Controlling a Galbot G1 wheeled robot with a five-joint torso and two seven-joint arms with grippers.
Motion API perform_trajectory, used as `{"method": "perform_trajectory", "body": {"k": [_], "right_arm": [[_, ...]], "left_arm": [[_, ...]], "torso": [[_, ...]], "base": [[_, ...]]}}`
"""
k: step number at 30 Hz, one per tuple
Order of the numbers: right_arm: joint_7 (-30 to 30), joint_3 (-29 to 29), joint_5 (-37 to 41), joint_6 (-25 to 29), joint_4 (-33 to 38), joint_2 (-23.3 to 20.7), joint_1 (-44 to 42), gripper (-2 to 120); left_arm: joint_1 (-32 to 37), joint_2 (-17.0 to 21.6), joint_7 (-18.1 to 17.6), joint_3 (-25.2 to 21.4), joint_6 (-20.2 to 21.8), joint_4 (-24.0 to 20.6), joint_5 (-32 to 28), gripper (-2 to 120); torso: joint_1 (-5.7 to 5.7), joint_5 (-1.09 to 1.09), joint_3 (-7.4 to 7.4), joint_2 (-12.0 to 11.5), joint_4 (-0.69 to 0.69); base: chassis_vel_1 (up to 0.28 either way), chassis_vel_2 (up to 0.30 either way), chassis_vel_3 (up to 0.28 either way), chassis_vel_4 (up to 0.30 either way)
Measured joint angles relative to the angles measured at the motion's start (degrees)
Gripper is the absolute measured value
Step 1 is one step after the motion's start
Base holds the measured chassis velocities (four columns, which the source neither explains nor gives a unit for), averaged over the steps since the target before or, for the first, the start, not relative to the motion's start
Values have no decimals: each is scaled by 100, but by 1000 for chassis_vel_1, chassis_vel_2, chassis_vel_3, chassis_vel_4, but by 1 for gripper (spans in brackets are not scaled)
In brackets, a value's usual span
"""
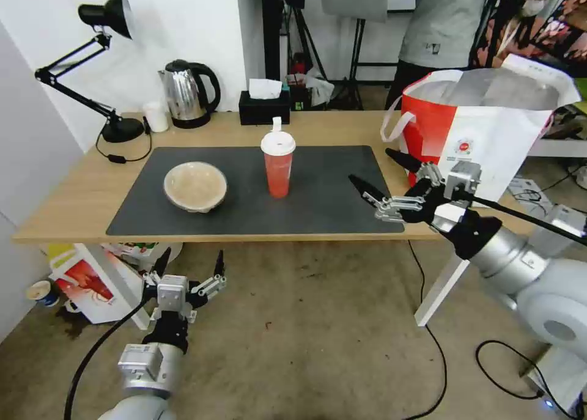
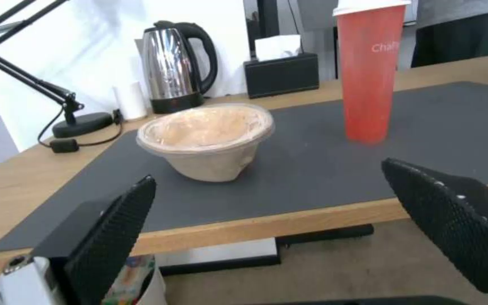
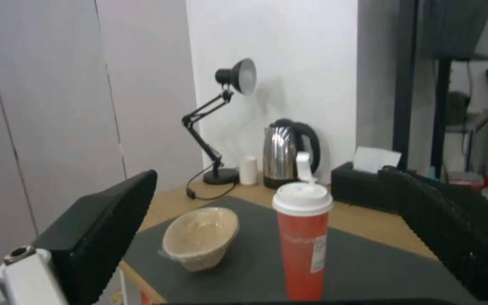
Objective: Pick up the trash from the table and place it into the takeout bag.
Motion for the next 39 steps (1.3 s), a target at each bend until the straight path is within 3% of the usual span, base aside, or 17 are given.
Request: {"method": "perform_trajectory", "body": {"k": [3, 10, 24, 39], "right_arm": [[6, -750, -2, -36, -200, 39, 692, 100], [76, -1554, 3, -114, -352, 248, 1465, 100], [207, -2495, 125, -279, -618, 600, 2274, 100], [218, -2987, 374, -350, -770, 898, 2629, 100]], "left_arm": [[0, 0, 0, 0, 0, 0, 0, 100], [0, 0, 0, 0, 0, 0, 0, 100], [0, 0, 0, 0, 0, 0, 0, 100], [0, 0, 0, 0, 0, 0, 0, 100]], "torso": [[0, 0, 0, 0, 0], [0, 0, 0, 0, 0], [-1, 0, 0, 1, -1], [-1, 0, 0, 1, -1]], "base": [[0, 0, 0, 0], [0, 0, 0, 0], [0, 0, 0, 0], [0, 0, 0, 0]]}}
